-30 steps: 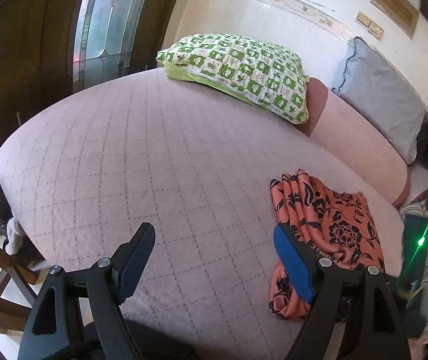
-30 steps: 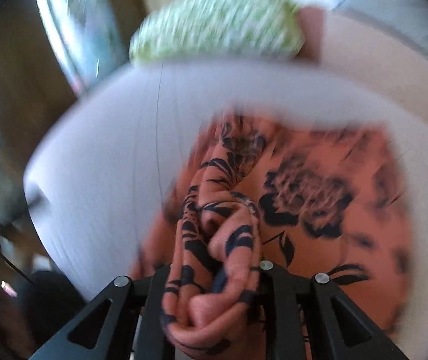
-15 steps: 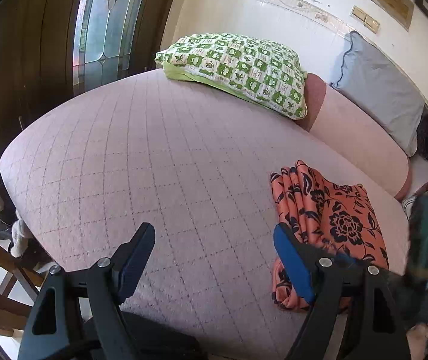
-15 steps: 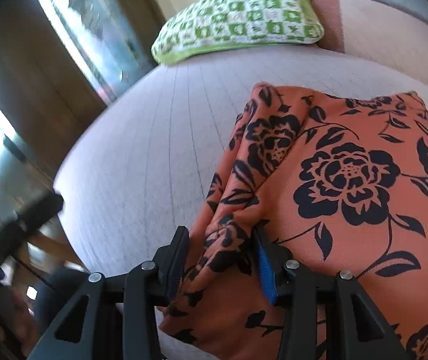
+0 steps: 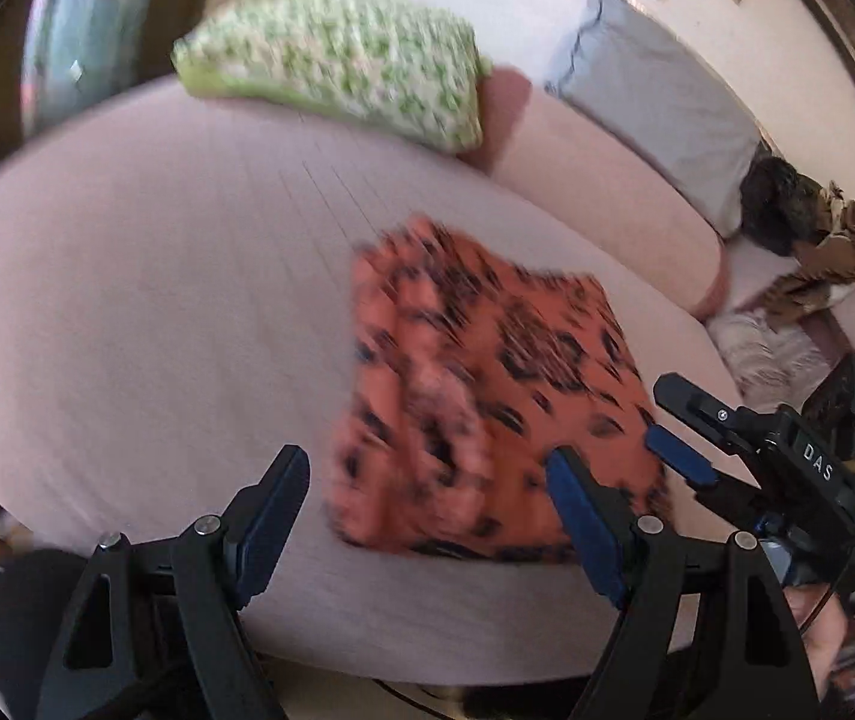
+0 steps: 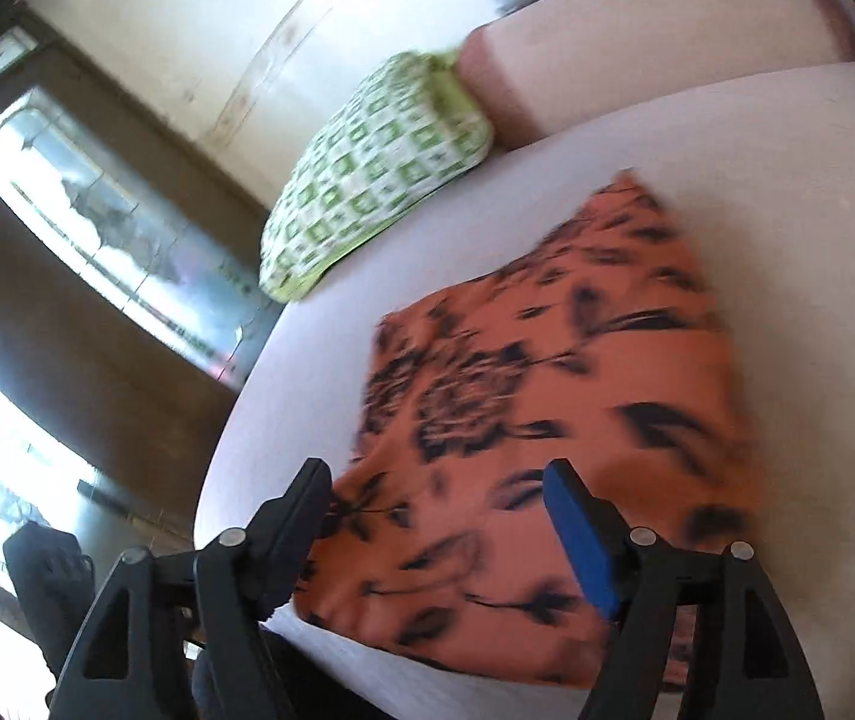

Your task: Fold small clothes

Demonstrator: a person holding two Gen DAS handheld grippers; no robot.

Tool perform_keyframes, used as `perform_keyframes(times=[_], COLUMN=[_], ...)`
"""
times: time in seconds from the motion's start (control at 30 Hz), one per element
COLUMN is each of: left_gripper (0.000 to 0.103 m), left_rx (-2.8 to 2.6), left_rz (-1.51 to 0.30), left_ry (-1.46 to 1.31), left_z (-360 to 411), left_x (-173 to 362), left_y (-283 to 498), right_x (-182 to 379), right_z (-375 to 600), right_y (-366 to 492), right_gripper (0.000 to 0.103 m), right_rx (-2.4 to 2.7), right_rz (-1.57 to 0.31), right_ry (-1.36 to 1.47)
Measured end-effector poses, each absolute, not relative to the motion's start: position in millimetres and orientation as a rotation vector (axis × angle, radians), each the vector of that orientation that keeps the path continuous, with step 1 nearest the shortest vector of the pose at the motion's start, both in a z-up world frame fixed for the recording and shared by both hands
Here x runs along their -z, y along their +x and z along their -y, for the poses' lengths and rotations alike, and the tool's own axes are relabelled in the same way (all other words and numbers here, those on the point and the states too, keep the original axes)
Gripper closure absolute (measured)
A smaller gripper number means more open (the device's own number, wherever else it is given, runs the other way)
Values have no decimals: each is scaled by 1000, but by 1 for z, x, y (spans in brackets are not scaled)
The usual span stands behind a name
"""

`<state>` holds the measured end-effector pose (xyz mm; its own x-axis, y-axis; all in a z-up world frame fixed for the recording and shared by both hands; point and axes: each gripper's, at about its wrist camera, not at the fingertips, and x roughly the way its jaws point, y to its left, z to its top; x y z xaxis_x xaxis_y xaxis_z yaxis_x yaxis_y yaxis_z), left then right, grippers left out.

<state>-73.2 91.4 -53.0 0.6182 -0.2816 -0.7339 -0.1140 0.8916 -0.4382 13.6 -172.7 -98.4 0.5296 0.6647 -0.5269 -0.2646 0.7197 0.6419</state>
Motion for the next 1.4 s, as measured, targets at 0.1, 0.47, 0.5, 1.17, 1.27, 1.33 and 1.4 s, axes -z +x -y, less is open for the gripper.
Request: perform_keyframes(times=[0.1, 0.47, 0.5, 1.17, 1.27, 1.33, 1.4], left_gripper=[26, 90, 90, 90, 90, 90, 89], left_rx=[131, 166, 154, -7, -7, -2, 8], left_rz=[-956, -1054, -1023, -975, -1017, -1019, -1013], left_ry=[-486, -628, -598, -387, -461, -441, -400], left_z=[-75, -82, -82, -90, -100, -97, -92], left_x=[62, 80, 70, 80, 97, 91, 81], left_y=[-62, -49, -52, -72, -66, -66, -67], right_x=[106, 129, 129, 93, 117, 127, 122], right_z=[192, 197, 196, 177, 171, 168, 167], right_y=[6, 10, 12, 35, 54, 63, 64], right_gripper=[27, 27, 27, 23, 13, 13, 12], right_rx=[-568, -591, -593, -603, -585, -578, -592], right_rz=[-852, -886, -890, -866, -939, -978, -980], right_ry=[542, 558, 555, 383, 389, 365, 364])
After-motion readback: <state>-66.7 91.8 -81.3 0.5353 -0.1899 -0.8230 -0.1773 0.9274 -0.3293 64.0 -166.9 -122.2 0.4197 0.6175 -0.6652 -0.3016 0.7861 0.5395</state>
